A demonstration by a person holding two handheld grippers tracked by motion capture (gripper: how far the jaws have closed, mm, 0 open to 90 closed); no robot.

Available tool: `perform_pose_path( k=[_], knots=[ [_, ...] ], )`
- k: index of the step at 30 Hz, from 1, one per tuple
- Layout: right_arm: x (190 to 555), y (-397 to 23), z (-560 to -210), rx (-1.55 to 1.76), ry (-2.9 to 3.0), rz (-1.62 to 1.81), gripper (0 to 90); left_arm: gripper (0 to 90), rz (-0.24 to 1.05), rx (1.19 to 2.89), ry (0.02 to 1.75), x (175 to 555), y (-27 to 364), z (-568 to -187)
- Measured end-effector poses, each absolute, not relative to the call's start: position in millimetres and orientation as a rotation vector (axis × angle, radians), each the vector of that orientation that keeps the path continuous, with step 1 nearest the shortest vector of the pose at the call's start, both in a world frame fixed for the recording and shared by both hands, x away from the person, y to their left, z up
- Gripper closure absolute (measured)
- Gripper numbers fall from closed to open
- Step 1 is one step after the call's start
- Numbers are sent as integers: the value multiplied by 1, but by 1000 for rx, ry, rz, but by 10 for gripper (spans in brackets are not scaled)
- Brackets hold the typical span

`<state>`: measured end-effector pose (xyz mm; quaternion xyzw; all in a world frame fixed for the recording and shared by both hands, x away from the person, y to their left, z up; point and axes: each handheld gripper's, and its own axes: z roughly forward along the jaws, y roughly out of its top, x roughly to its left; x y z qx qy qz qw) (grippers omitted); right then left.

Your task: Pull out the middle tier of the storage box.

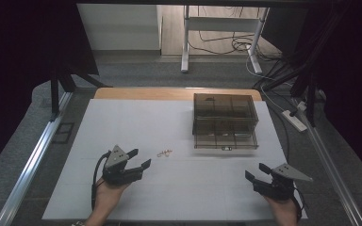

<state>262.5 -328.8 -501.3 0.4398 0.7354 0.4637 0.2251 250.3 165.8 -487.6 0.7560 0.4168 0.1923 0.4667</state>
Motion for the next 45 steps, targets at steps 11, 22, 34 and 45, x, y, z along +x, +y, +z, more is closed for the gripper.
perform_pose_path(
  k=[11, 22, 34, 45],
  knots=[
    [255, -329, -502, 1197, 1998, 1306, 313, 347, 484, 1833, 1054, 237, 186, -497],
    [249, -329, -503, 1195, 1981, 1327, 309, 339, 521, 1768, 1105, 217, 212, -509],
    [244, -330, -506, 1203, 1960, 1326, 303, 322, 550, 1735, 1157, 200, 234, -520],
    [243, -327, -508, 1200, 1957, 1308, 303, 326, 575, 1681, 1199, 188, 246, -525]
  ],
)
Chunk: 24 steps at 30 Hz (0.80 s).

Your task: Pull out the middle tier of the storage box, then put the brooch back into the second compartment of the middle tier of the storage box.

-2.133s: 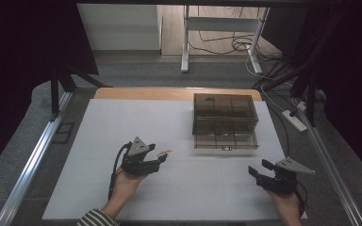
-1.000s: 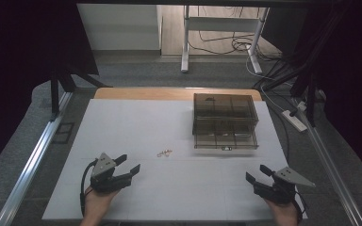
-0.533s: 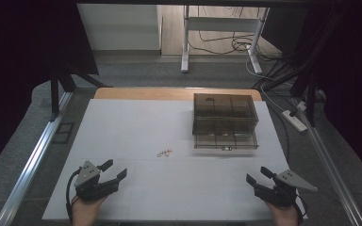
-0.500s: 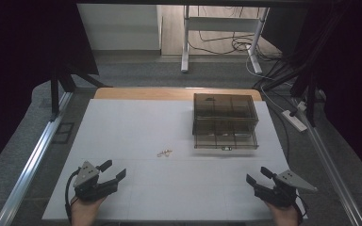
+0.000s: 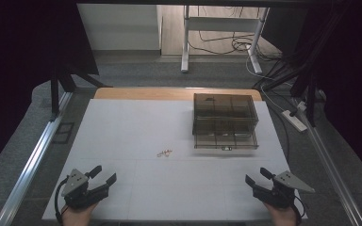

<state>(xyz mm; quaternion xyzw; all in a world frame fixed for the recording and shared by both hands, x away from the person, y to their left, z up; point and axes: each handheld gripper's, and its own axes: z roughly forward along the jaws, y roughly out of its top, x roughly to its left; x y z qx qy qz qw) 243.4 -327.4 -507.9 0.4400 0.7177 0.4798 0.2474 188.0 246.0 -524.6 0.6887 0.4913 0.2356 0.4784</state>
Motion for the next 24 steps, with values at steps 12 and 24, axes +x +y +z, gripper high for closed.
perform_pose_path(
  k=[12, 24],
  knots=[
    [242, -325, -505, 1165, 1934, 1324, 313, 324, 576, 1706, 1178, 189, 248, -526],
    [247, -324, -504, 1190, 1945, 1331, 311, 318, 572, 1708, 1175, 189, 247, -527]
  ],
)
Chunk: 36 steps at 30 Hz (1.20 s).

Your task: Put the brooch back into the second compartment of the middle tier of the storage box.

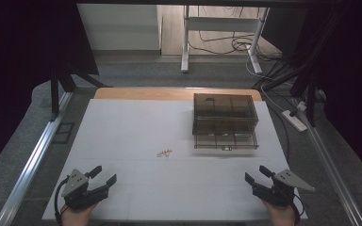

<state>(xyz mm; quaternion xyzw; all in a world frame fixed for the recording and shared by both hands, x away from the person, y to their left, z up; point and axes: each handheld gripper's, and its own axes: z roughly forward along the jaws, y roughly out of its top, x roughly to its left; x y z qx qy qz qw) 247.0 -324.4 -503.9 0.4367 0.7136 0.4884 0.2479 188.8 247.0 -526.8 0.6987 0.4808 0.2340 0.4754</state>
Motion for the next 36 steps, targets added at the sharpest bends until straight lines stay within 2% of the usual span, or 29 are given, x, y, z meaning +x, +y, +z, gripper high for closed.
perform_pose_path(
  k=[14, 23, 31, 36],
  knots=[
    [275, -283, -498, 1262, 2070, 1318, 380, 317, 533, 1718, 1156, 194, 245, -528],
    [278, -265, -490, 1195, 2188, 1317, 451, 320, 535, 1735, 1140, 196, 243, -528],
    [285, -230, -490, 1124, 2288, 1271, 464, 322, 527, 1736, 1132, 198, 243, -528],
    [291, -213, -487, 1099, 2334, 1238, 529, 322, 523, 1744, 1129, 199, 242, -528]
  ],
)
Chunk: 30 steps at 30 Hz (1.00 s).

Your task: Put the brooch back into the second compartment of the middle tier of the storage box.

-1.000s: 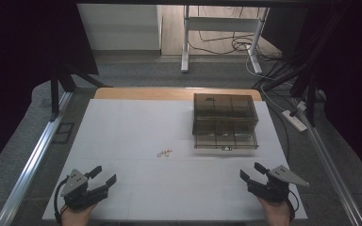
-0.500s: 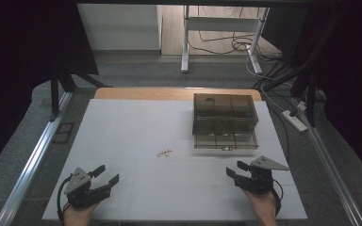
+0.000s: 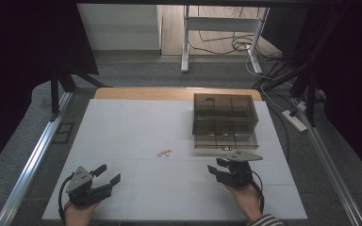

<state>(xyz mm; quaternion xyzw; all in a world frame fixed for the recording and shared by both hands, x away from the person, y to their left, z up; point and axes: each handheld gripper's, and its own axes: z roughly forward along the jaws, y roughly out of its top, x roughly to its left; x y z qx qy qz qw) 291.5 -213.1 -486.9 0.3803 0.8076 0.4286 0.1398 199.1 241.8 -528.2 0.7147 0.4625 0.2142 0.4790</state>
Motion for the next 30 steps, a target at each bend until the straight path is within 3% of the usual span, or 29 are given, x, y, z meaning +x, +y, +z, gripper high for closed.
perform_pose_path(
  k=[30],
  knots=[
    [331, -130, -489, 993, 2555, 1124, 621, 322, 506, 1726, 1136, 199, 245, -529]
  ],
)
